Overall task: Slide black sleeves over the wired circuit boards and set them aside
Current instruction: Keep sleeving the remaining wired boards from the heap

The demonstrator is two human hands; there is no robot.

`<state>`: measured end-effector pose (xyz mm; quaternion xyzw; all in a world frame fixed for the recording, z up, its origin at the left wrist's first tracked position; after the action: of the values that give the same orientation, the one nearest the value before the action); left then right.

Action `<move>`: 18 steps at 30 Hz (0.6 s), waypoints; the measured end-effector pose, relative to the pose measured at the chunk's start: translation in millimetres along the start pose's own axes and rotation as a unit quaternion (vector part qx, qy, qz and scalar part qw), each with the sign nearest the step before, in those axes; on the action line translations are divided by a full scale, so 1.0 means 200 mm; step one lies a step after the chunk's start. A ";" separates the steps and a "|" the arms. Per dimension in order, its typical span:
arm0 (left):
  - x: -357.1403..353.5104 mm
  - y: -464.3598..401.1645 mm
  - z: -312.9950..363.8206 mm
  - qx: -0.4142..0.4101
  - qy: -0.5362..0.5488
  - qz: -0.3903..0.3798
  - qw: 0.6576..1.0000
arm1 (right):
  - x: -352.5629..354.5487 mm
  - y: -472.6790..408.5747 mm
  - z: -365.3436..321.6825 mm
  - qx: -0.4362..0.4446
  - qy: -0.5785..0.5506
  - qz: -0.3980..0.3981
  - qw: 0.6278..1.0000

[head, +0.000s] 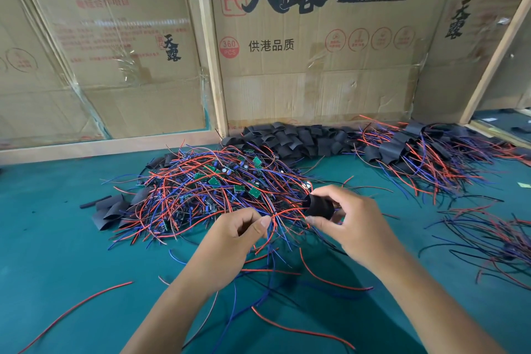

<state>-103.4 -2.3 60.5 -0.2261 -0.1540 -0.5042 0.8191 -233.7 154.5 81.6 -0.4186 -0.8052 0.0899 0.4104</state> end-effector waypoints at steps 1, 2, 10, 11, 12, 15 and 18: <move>-0.01 0.00 0.00 -0.001 -0.003 -0.006 1.000 | 0.01 0.00 0.00 0.002 0.003 0.005 1.000; -0.02 0.00 0.00 -0.001 -0.003 -0.012 1.000 | 0.01 0.00 0.00 0.004 0.008 0.008 1.000; -0.14 0.01 -0.01 -0.005 -0.041 -0.068 0.997 | -0.11 0.04 -0.18 0.132 0.110 -0.056 0.983; -0.15 0.02 -0.01 0.000 -0.042 -0.073 0.996 | -0.14 0.05 -0.19 0.140 0.124 -0.070 0.980; -0.15 0.02 -0.01 0.004 -0.049 -0.071 0.996 | -0.17 0.06 -0.19 0.142 0.133 -0.087 0.977; -0.03 0.00 -0.04 0.012 -0.164 -0.027 0.986 | -0.22 0.08 -0.18 0.133 0.137 -0.121 0.974; 0.09 0.02 -0.11 0.056 -0.255 -0.041 0.964 | -0.26 0.09 -0.17 0.131 0.139 -0.139 0.972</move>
<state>-91.6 -26.1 48.6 -0.2948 -0.3950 -0.4533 0.7427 -181.5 120.5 65.3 -0.2535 -0.7717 0.0779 0.5780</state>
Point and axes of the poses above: each hand's wrist, its own y-axis away from the middle knuckle, its own x-axis out of the back of the hand, z = x × y, the point moved 10 cm from there along -y, towards the middle knuckle, and after that the axes turned 1 degree about z, right-handed, at the moved point
